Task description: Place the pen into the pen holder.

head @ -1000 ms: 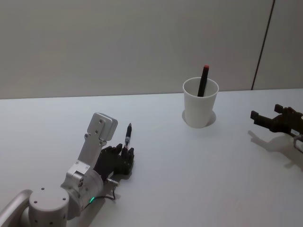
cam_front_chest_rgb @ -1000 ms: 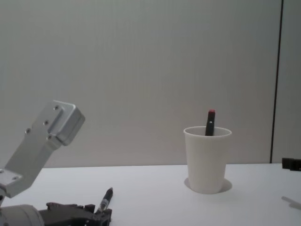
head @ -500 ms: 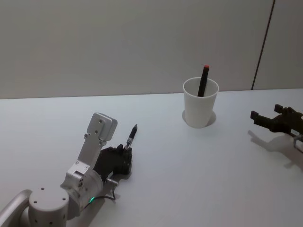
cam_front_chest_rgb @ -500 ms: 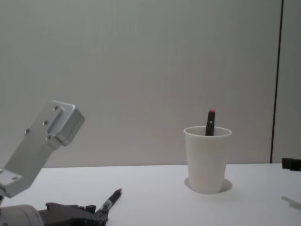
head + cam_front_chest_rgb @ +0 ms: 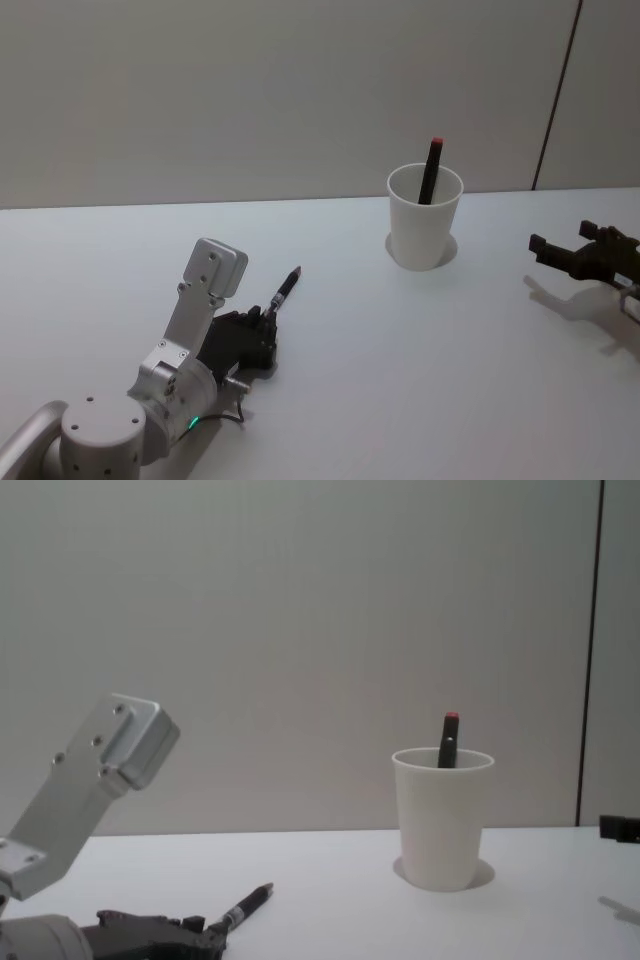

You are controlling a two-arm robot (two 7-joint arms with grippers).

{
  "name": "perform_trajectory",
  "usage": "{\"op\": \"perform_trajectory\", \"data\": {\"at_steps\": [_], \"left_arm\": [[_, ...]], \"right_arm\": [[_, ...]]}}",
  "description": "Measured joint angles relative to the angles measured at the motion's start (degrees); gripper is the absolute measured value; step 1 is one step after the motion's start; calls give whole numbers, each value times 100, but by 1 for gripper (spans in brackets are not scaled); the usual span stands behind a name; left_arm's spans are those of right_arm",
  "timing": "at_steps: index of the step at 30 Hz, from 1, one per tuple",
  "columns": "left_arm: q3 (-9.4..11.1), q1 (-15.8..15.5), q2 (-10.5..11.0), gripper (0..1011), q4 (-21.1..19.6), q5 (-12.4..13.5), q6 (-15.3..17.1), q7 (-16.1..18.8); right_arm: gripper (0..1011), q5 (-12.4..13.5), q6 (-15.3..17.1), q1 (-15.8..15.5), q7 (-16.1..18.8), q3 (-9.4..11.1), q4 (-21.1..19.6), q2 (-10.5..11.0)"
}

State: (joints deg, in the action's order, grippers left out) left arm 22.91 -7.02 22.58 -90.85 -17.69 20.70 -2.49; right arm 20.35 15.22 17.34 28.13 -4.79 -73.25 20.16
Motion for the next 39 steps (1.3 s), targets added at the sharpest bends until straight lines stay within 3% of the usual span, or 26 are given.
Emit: {"op": "perform_trajectory", "data": {"at_steps": [39], "left_arm": [[0, 0, -1, 172, 0, -3, 0, -7]], "right_arm": [[1002, 0, 0, 0, 0, 0, 0, 0]]}}
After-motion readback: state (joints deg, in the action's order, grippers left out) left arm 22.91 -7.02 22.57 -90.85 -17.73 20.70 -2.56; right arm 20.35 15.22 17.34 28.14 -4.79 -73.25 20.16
